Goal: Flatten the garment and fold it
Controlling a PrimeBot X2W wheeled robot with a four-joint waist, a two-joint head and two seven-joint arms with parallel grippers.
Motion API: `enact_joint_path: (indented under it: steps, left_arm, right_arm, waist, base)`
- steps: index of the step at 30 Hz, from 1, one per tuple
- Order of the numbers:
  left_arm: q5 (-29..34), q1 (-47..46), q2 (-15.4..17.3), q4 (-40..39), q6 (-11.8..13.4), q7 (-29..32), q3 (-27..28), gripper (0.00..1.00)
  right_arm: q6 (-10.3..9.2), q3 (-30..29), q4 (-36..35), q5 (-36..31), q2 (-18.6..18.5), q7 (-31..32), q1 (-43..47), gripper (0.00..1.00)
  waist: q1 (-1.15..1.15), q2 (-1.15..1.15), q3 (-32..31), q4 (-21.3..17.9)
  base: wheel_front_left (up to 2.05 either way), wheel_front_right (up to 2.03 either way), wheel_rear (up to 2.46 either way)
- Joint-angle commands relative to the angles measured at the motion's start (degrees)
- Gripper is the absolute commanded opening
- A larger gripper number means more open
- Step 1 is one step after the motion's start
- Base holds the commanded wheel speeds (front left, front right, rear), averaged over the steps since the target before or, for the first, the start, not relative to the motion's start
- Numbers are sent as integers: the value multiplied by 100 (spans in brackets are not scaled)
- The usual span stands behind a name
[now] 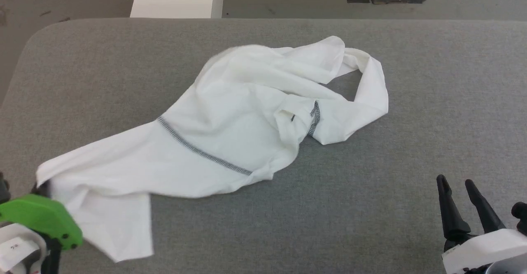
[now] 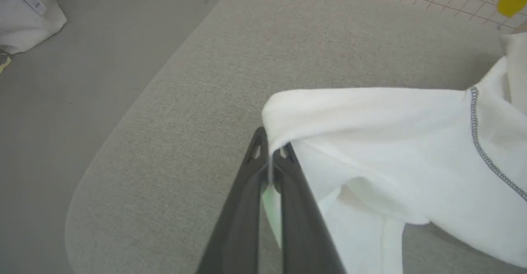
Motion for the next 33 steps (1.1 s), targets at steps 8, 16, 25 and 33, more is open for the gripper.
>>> enact_joint_path:
  steps: [8,16,25,33]
  left_arm:
    - [212,-459,-506,-34,-453,-878,-302,100]
    - [975,-591,-1731,-844,-933,-2757,-845,100]
    - [2343,404,-2842,-493,-1320,-2827,-1143,100]
    - [2657,401,-3182,-259,-1860,-2828,-884,100]
  right_arm:
    - [-8,1,-34,-86,-1,98,-13,100]
    - [-8,111,27,-23,-1,52,41,100]
    - [-8,86,221,84,-1,-106,242,100]
    - [-8,11,-101,-592,-70,1034,-910,100]
  waist:
    - [0,0,-57,166]
    - [0,0,-270,171]
    - [0,0,-487,282]
    - [0,0,-252,570]
  base:
    - [0,0,0]
    - [0,0,0]
    - [0,0,0]
    - [0,0,0]
